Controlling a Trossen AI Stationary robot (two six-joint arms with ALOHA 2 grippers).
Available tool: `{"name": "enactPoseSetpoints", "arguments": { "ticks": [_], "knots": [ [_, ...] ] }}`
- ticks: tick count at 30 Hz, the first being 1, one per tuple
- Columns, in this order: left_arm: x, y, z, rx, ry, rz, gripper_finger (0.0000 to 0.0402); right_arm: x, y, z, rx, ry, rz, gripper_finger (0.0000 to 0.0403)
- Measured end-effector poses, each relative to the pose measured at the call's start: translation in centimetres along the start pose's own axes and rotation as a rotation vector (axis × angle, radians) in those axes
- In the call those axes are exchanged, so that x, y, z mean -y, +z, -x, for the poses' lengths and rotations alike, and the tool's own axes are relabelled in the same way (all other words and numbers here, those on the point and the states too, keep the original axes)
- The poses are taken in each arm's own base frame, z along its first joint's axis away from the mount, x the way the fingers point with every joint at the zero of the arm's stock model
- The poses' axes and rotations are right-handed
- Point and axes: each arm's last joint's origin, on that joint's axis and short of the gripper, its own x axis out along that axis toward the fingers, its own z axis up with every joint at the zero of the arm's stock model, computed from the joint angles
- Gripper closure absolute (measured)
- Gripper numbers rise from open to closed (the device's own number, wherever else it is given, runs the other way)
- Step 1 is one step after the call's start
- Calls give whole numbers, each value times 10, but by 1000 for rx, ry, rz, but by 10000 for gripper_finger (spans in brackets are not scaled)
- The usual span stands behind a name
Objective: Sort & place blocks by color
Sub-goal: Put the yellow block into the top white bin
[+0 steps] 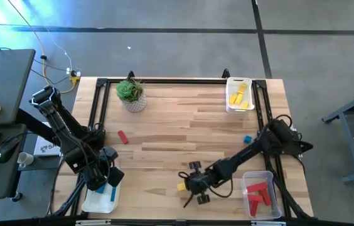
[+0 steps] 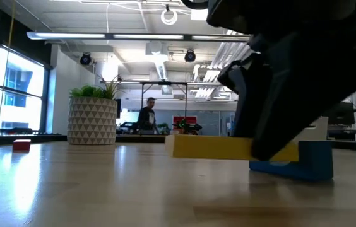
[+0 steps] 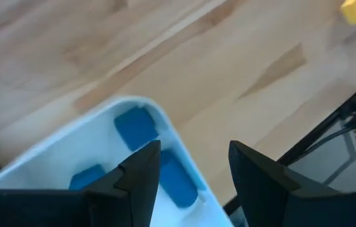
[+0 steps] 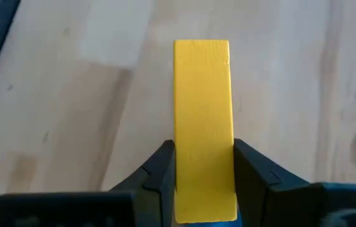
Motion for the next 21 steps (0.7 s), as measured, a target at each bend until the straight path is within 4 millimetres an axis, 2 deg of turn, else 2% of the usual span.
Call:
{"name": "enactPoseSetpoints", "arguments": {
  "ticks": [10, 21],
  "knots": [
    [3, 16, 0, 132, -22, -12, 227, 54, 20, 1, 51, -76, -226, 308],
    [5, 46, 3, 270, -9, -173, 227, 121, 62, 29, 108, -299, -334, 308]
  ]
}}
